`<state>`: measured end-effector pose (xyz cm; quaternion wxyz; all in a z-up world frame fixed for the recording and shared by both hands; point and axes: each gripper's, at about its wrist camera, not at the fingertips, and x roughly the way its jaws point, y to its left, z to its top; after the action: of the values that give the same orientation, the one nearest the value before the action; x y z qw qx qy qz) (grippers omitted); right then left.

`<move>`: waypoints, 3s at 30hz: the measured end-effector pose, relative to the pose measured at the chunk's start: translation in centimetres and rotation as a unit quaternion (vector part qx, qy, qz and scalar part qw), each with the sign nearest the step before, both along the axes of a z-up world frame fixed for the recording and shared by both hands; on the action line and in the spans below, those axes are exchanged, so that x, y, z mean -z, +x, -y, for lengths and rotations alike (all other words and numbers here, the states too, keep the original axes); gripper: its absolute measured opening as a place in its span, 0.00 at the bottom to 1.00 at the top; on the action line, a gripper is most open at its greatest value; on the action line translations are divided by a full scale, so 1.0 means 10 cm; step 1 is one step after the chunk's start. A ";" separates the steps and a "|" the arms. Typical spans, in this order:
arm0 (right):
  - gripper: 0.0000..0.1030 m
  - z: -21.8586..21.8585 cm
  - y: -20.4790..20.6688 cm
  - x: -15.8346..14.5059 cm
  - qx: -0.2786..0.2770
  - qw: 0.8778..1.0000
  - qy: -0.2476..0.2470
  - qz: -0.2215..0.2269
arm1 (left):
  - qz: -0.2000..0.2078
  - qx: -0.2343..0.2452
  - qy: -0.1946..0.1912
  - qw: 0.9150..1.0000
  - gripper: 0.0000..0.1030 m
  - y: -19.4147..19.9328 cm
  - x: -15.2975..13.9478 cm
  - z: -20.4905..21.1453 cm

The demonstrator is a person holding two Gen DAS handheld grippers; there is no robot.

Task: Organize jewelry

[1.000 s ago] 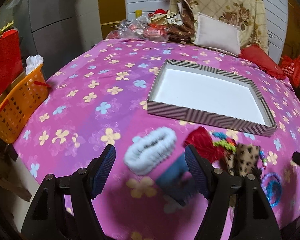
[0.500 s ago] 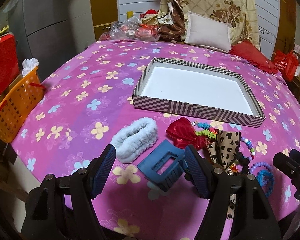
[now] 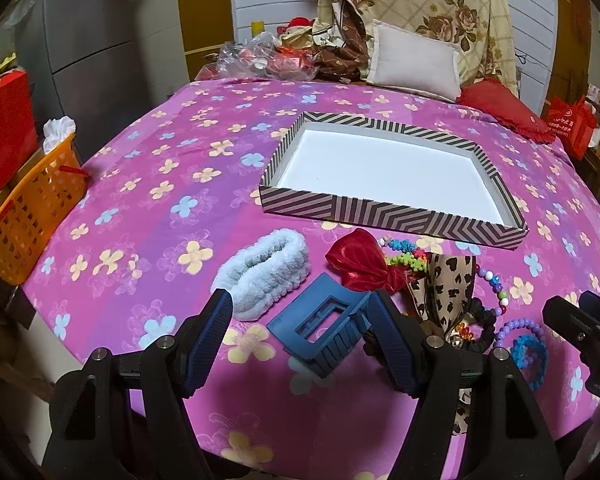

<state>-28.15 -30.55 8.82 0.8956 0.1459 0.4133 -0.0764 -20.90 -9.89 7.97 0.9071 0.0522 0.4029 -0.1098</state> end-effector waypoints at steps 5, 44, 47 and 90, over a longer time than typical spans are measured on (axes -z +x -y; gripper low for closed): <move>0.94 -0.02 0.02 0.04 -0.004 1.000 -0.002 -0.005 | -0.002 0.001 0.003 1.000 0.74 0.00 0.03 0.01; 0.94 -0.07 0.08 0.12 -0.014 1.000 0.007 -0.020 | -0.004 0.005 0.006 1.000 0.71 -0.02 0.06 0.02; 0.94 -0.06 0.08 0.13 -0.013 1.000 0.009 -0.021 | -0.004 0.005 0.005 1.000 0.71 -0.01 0.06 0.01; 0.94 -0.12 0.03 -0.11 -0.044 0.999 0.024 -0.006 | -0.007 -0.052 -0.034 0.998 0.71 0.11 -0.20 -0.55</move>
<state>-27.83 -29.38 9.92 0.8917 0.1488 0.4265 -0.0282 -19.77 -4.37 9.96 0.9099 -0.0002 0.4076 -0.0767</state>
